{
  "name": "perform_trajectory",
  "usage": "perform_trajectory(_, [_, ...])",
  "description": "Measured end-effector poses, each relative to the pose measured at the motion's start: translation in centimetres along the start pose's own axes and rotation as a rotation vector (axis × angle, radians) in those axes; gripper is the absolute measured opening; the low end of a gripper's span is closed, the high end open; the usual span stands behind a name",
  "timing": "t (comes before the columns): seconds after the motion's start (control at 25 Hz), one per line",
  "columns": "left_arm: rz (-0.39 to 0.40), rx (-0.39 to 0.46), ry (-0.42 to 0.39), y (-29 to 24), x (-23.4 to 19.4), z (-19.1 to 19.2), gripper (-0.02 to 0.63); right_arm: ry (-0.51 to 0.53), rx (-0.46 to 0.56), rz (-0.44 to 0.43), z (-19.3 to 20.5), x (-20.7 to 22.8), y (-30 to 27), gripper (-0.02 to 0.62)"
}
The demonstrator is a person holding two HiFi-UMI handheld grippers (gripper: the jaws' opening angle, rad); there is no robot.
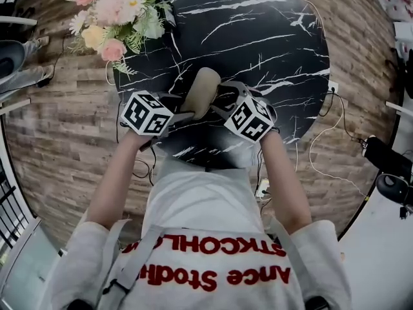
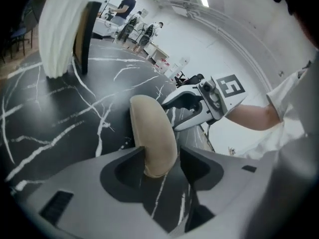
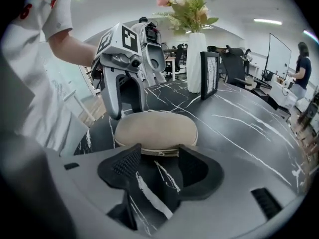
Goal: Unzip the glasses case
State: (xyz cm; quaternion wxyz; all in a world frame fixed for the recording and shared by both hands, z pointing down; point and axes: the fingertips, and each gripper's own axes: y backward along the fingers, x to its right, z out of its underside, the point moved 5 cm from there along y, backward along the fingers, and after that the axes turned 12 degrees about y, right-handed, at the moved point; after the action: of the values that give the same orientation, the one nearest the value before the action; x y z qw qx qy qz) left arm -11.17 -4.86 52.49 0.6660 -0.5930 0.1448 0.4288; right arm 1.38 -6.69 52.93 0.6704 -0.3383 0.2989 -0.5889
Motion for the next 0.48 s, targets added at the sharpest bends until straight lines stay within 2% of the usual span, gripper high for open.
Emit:
perform_trajectory(0.12, [0.084, 0.028, 0.110, -0.2, 0.1, 1.2, 0.225, 0.007, 0.001, -0.045, 0.2, -0.4, 0.1, 0.227])
perform_trajectory(0.16, [0.090, 0.031, 0.138, -0.2, -0.2, 1.4, 0.206, -0.004, 0.004, -0.057, 0.2, -0.7, 0.0, 0.220])
perform_trajectory(0.2, [0.084, 0.033, 0.155, -0.3, -0.4, 1.6, 0.147, -0.013, 0.007, -0.065, 0.3, -1.0, 0.0, 0.207])
perform_trajectory(0.36, [0.064, 0.055, 0.169, -0.4, -0.5, 1.6, 0.147, -0.022, 0.013, -0.043, 0.3, -1.7, 0.1, 0.158])
perform_trajectory(0.48, [0.061, 0.090, 0.197, -0.4, -0.6, 1.8, 0.147, -0.010, 0.011, -0.025, 0.4, -2.6, 0.1, 0.098])
